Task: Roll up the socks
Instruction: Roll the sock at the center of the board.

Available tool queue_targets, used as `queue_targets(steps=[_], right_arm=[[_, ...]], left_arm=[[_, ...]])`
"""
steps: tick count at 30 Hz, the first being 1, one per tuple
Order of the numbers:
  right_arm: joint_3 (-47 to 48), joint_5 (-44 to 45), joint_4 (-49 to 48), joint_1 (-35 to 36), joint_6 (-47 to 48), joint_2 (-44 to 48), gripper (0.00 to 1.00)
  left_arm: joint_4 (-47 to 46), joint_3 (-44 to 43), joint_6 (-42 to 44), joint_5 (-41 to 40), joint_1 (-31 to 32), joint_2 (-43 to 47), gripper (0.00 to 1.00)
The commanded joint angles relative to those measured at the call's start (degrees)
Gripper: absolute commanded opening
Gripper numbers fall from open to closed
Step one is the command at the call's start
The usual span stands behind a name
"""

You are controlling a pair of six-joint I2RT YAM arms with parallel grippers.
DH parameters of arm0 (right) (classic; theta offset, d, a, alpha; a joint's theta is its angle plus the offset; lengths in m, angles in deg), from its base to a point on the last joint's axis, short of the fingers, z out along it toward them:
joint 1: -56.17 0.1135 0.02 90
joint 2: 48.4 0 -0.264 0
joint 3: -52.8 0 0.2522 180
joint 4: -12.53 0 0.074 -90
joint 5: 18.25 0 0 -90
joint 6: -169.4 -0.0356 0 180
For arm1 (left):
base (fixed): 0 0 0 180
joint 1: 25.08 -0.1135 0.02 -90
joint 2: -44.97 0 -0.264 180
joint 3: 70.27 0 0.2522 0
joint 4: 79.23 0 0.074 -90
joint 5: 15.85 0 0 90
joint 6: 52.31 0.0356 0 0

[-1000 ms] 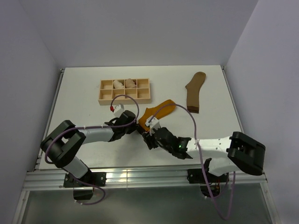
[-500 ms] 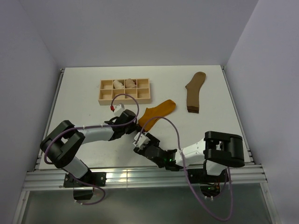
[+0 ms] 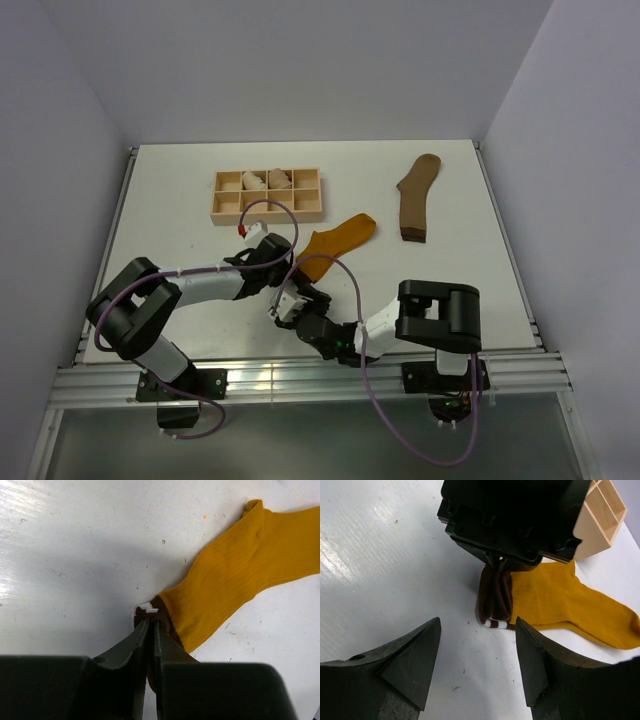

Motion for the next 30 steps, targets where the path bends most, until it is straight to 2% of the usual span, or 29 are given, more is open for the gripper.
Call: queue_targets(steps=[1, 6, 20, 25, 30], right_arm=[[2.4, 3.1, -5.3, 0.1, 2.3, -2.4, 0.68], [3.2, 3.2, -6.2, -0.5, 1.6, -5.9, 0.66], [4.1, 2.2, -4.0, -3.9, -2.1, -7.7, 0.63], [4.6, 0.5, -1.8, -4.6, -4.1, -7.6, 0.56], [4.7, -1.1, -0.4, -5.7, -5.6, -7.1, 0.41]], left_arm=[[6.4, 0.3, 2.0, 2.5, 0.1, -1.4, 0.15], [6.0, 0.3, 2.3, 3.2, 0.1, -1.3, 0.15], [6.3, 0.1, 2.7, 3.7, 0.1, -1.6, 0.15], [6.2, 0.0, 2.7, 4.0, 0.2, -1.7, 0.15], [5.5, 0.5, 2.2, 4.3, 0.2, -0.6, 0.17]])
